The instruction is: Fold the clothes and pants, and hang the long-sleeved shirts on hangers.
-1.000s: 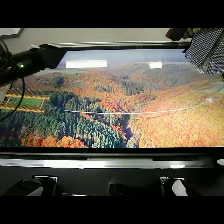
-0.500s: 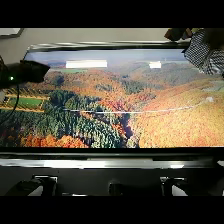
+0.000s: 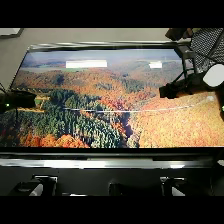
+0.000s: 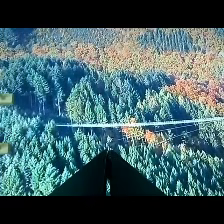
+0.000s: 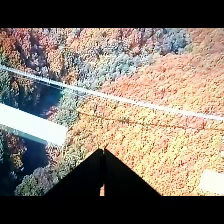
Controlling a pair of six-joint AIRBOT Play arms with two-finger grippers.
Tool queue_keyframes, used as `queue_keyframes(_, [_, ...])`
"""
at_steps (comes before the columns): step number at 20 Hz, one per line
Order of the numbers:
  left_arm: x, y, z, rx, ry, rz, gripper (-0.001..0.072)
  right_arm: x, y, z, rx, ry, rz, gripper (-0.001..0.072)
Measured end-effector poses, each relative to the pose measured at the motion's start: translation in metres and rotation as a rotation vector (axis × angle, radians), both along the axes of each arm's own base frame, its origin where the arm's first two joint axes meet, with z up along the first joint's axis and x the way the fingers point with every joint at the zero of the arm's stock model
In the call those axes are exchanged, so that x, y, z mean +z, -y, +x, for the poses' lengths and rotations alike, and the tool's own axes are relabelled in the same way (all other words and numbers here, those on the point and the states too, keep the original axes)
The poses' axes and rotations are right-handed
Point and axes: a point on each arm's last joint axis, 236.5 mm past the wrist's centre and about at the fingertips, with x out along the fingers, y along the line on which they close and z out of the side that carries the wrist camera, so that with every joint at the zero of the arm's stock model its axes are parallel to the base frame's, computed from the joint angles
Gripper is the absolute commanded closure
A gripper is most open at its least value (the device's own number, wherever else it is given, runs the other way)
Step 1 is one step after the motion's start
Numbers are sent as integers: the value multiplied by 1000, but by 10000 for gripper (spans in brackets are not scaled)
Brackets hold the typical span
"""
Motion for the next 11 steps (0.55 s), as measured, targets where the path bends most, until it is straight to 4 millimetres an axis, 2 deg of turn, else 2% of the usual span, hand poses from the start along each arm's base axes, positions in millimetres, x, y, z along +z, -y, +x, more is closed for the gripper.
queue_keyframes(4, [-4,-3,-2,7,-10,4,680,-8,-1,-5,7,-25,-1,666])
queue_keyframes(11, [-6,-4,-3,10,-13,5,680,-11,-2,-7,11,-35,-1,666])
